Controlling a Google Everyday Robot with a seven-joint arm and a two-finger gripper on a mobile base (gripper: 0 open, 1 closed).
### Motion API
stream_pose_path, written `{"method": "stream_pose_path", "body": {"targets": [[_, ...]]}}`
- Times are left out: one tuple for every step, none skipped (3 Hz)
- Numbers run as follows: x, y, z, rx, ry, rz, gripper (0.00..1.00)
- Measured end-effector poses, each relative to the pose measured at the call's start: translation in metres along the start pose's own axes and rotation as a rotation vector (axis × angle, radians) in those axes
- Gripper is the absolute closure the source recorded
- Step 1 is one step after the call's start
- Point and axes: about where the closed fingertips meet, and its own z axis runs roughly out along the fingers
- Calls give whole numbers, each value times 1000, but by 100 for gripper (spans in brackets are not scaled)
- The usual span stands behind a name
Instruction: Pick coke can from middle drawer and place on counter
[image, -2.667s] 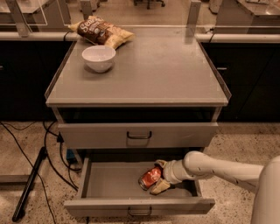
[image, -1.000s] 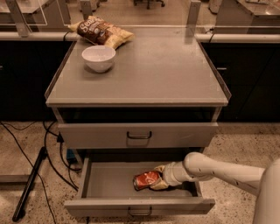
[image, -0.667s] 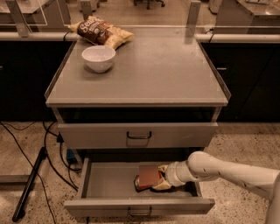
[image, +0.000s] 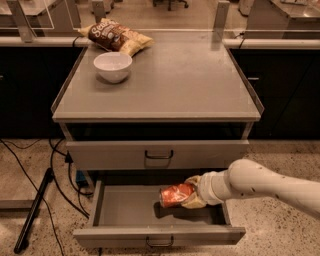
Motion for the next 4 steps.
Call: {"method": "stream_pose_path", "body": {"targets": [[-67, -22, -84, 49, 50, -45, 100], [-77, -24, -98, 73, 60, -74, 100], [-78, -24, -100, 73, 57, -70, 100], [-87, -29, -124, 90, 39, -54, 100]]}}
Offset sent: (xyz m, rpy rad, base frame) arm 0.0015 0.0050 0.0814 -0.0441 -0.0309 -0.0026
